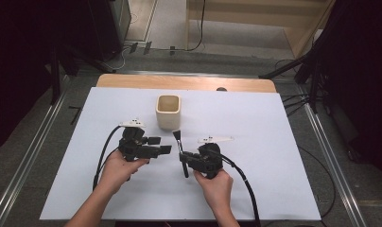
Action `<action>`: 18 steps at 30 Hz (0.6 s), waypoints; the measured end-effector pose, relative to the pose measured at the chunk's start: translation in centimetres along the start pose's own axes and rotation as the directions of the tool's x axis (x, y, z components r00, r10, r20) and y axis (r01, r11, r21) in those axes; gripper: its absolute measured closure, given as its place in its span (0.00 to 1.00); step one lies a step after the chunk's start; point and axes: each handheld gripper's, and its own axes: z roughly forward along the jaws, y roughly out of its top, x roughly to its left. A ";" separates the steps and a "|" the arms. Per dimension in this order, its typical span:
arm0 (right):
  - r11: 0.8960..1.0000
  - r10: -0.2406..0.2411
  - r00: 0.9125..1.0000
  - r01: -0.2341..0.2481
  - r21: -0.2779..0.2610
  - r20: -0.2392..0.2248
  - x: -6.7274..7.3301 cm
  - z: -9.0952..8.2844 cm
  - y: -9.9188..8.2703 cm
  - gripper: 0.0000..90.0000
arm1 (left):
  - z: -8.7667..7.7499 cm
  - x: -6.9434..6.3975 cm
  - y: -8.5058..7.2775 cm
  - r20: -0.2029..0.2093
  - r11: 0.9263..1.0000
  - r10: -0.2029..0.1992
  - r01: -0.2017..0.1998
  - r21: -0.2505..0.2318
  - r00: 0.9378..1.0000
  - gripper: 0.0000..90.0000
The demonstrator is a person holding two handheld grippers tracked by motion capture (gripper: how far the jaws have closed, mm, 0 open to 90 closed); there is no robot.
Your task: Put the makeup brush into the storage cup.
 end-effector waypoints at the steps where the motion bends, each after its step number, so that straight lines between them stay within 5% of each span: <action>1: 1.000 0.001 1.000 -0.001 -0.001 -0.001 0.0 0.1 0.0 0.90 | 0.1 0.0 0.0 -0.001 1.000 -0.006 0.006 -0.004 1.000 0.37; 18: 1.000 0.006 1.000 -0.006 -0.021 -0.018 1.0 1.3 -0.5 0.90 | 1.2 -0.1 0.1 -0.005 0.998 -0.062 0.062 -0.024 0.998 0.40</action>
